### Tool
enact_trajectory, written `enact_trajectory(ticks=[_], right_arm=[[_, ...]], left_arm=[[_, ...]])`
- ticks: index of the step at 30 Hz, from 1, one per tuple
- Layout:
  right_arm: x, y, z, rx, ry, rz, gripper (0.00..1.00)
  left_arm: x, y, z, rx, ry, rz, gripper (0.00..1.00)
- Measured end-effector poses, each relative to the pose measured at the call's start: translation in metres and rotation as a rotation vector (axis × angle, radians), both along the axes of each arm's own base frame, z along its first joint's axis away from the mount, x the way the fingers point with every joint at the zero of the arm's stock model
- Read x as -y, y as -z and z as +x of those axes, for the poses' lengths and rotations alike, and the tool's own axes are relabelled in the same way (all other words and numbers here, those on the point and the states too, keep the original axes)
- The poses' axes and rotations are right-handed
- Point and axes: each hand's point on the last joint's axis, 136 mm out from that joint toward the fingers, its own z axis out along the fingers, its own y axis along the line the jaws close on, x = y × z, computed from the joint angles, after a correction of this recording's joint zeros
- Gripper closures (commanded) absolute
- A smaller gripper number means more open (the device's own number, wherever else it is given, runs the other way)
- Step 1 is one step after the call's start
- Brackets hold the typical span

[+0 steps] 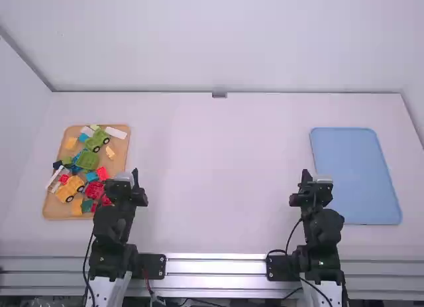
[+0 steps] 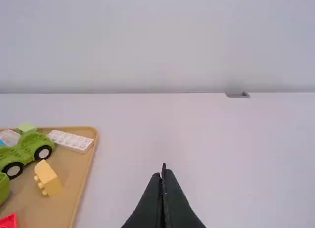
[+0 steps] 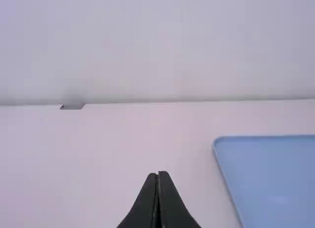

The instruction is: Assemble lego blocks to make yellow taxi

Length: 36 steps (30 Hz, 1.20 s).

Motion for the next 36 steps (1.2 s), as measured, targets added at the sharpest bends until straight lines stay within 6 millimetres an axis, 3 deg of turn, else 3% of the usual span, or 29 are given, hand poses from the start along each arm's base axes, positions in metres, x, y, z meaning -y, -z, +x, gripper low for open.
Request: enact_trajectory(ticks=[15, 26, 36], right_arm=[[-0.004, 0.008, 0.001, -0.065, -0.026, -0.018, 0.92], [-0.02, -0.025, 0.007, -0.087, -0.116, -0.073, 0.8], [-0.055, -0.055, 0.028, -0.147, -0.298, -0.148, 0.64]], left_arm=[[-0.001, 0.008, 0.001, -0.038, -0.004, 0.0, 0.9], [-0.004, -0.008, 0.006, -0.07, -0.024, 0.008, 0.74], [-0.01, -0.024, 0.023, -0.122, -0.065, -0.014, 0.54]])
